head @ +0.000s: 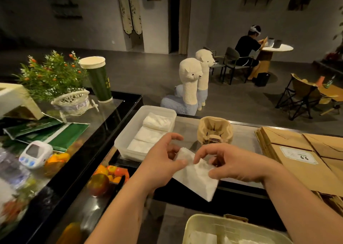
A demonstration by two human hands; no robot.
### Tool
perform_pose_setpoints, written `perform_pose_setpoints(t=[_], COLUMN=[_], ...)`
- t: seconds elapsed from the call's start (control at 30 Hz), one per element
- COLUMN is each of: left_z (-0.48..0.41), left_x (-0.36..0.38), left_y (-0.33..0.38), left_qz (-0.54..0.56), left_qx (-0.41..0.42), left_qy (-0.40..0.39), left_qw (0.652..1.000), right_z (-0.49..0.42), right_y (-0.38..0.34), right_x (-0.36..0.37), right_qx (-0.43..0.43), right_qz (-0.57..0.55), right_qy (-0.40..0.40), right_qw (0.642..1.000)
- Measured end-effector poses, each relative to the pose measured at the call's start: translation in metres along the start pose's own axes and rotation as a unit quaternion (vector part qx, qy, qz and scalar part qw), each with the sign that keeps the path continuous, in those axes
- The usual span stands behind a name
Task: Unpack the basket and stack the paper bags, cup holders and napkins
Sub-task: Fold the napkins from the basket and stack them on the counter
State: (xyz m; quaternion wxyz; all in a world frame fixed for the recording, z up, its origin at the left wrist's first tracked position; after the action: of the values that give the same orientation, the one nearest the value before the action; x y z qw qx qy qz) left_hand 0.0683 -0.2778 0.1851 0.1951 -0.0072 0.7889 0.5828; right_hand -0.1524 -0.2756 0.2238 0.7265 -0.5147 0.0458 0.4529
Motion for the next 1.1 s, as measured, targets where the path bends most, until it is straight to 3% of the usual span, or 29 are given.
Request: perform_pose_setpoints(t=[0.13,0.2,0.3,0.37,0.43,0.57,0.8,0.9,1.1], left_z=[0.002,0.001,0.009,0.017,0.022,0.026,0.024,0.024,0.024], left_x=[-0.035,-0.056,-0.088,-0.101,-0.103,-0.104,-0.102,-0.1,-0.104], left_y=[-0.003,-0.005,-0.018,-0.034,-0.051,-0.073,-0.088,-0.091,-0.087], left_qz=[-0.015,-0.034,-0.156,-0.217,-0.222,-0.215,-0.165,-0.148,-0.168], left_qx=[0.007,0.02,0.026,0.018,0.01,0.003,0.016,0.004,-0.006], left_qy=[0.034,0.095,0.233,0.269,0.254,0.204,0.218,0.235,0.229], left_qw=[0.999,0.995,0.96,0.938,0.941,0.955,0.962,0.961,0.959], right_z=[-0.027,-0.046,-0.084,-0.116,-0.144,-0.186,-0.206,-0.206,-0.194], right_y=[-0.037,-0.055,-0.08,-0.092,-0.099,-0.103,-0.105,-0.105,-0.108], right_x=[0.001,-0.004,-0.017,-0.021,-0.02,-0.009,0.004,0.009,0.027], right_qx=[-0.004,-0.015,-0.03,-0.035,-0.027,0.017,0.037,0.043,0.007], right_qz=[0.042,0.049,0.039,-0.03,-0.064,0.02,0.029,0.091,0.289], right_qy=[-0.03,-0.024,0.025,0.025,-0.001,-0.091,-0.163,-0.148,-0.036], right_qw=[0.999,0.998,0.998,0.999,0.998,0.996,0.986,0.984,0.957])
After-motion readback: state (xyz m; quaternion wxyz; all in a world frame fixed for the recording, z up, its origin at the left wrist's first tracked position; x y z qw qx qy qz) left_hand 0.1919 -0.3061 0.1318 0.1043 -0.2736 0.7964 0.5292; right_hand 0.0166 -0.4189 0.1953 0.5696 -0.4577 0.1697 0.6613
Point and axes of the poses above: each hand's wrist, its own z-axis away from the middle knuckle, its own x-axis out of the palm, y = z × x, the point moved 1 cm from there along -z, towards the middle knuckle, and after that the axes turned 15 degrees about x, right-handed, at the moved point
